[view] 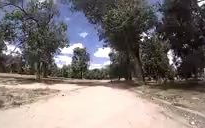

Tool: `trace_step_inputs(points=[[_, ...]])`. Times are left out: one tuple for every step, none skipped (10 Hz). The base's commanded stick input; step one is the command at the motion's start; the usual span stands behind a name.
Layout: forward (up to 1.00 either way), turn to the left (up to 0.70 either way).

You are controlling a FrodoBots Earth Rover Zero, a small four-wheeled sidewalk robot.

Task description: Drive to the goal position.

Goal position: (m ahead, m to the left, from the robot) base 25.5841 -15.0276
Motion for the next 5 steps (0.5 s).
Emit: trace_step_inputs(points=[[0.7,-0.23],[0.7,-0.32],[0.7,-0.17],[0.7,0.0],[0.7,0.0]])
